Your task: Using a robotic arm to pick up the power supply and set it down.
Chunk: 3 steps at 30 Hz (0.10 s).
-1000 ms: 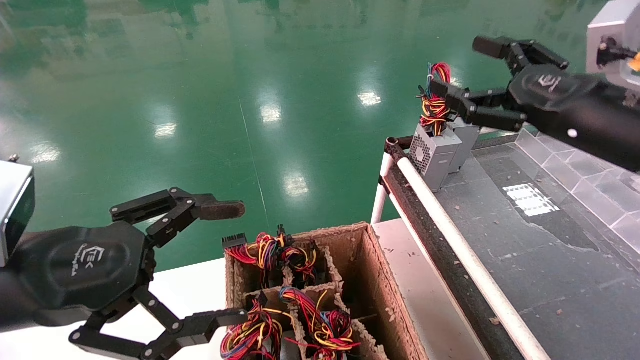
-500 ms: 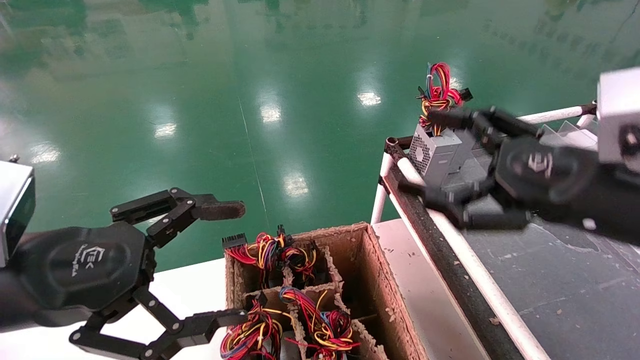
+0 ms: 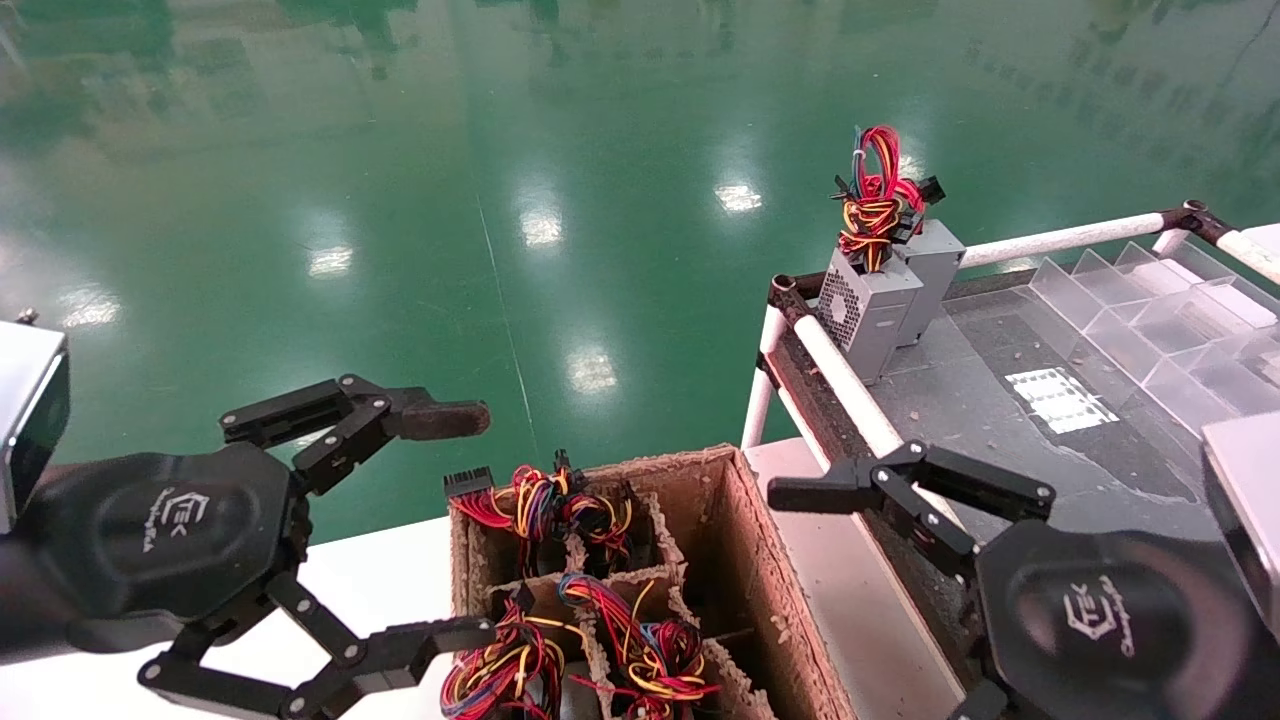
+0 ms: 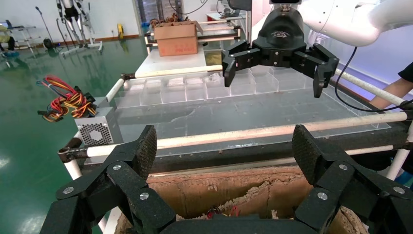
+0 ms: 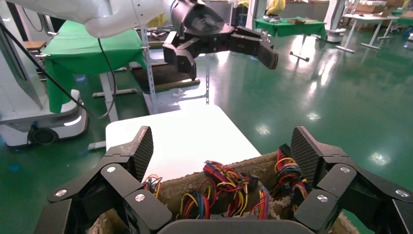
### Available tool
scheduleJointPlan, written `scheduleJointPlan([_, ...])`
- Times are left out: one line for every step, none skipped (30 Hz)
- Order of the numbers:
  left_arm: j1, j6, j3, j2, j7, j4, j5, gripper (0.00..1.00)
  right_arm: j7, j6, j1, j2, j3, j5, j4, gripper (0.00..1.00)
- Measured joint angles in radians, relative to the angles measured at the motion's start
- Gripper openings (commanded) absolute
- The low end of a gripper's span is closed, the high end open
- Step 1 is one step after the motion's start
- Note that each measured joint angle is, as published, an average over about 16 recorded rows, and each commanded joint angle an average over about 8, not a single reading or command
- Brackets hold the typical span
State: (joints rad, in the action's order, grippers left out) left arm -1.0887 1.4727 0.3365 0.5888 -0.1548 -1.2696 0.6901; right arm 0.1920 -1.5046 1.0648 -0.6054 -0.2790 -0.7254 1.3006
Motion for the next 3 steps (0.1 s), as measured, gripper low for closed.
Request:
scheduleJointPlan([0.000, 0.000, 0.000, 0.000, 0.000, 0.000, 0.000, 1.00, 0.003, -0.003, -0.004, 0.002, 0.000, 0.002, 0.006, 1.00])
scheduleJointPlan([0.000, 0.000, 0.000, 0.000, 0.000, 0.000, 0.000, 1.00, 0.006, -0.006, -0.007, 0.005, 0.000, 0.004, 0.012, 1.00])
scheduleJointPlan([0.000, 0.000, 0.000, 0.000, 0.000, 0.000, 0.000, 1.00, 0.008, -0.009, -0.010, 0.006, 0.001, 0.005, 0.017, 1.00])
